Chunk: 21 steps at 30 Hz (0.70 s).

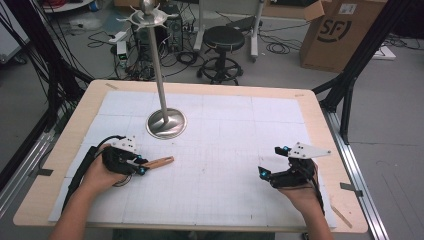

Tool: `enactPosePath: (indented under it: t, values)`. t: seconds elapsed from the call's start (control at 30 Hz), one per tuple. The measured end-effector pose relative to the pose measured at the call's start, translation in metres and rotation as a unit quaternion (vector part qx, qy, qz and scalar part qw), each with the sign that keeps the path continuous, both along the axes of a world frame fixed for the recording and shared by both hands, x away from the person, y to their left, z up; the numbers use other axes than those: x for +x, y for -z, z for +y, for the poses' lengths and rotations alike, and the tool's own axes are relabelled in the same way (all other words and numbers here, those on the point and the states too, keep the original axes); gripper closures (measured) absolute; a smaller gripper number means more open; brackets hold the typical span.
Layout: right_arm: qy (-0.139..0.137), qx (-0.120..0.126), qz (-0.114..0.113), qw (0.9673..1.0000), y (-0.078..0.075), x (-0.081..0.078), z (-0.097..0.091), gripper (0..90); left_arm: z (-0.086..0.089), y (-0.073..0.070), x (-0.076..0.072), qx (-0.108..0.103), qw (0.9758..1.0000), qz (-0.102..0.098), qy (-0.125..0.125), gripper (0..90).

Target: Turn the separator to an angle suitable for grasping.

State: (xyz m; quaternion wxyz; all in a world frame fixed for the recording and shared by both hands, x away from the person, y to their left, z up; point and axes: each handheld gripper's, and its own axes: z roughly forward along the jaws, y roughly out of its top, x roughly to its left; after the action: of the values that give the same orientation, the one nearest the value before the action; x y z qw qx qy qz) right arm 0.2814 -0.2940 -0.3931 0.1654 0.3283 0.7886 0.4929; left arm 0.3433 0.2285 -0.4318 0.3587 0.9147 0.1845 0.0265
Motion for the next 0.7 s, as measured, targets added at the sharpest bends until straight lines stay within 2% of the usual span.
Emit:
enactPosePath:
  t: [0.17,0.3,0.43,0.7]
  values:
    - [-0.003,-0.002,0.000,1.0000,0.000,0.000,0.001,3.3,-0.009,0.001,0.000,-0.002,1.0000,0.004,0.006,68.1]
    - [-0.003,-0.001,0.000,1.0000,0.000,0.000,0.002,3.3,-0.017,0.002,0.001,-0.005,0.9997,0.007,0.022,68.1]
    - [-0.004,0.000,-0.002,1.0000,-0.002,0.000,0.002,3.3,-0.034,0.002,0.004,-0.005,0.9993,0.009,0.036,68.1]
    - [-0.006,0.004,-0.006,0.9999,-0.005,-0.001,0.001,3.3,-0.076,-0.001,0.010,0.011,0.9978,0.010,0.064,68.2]
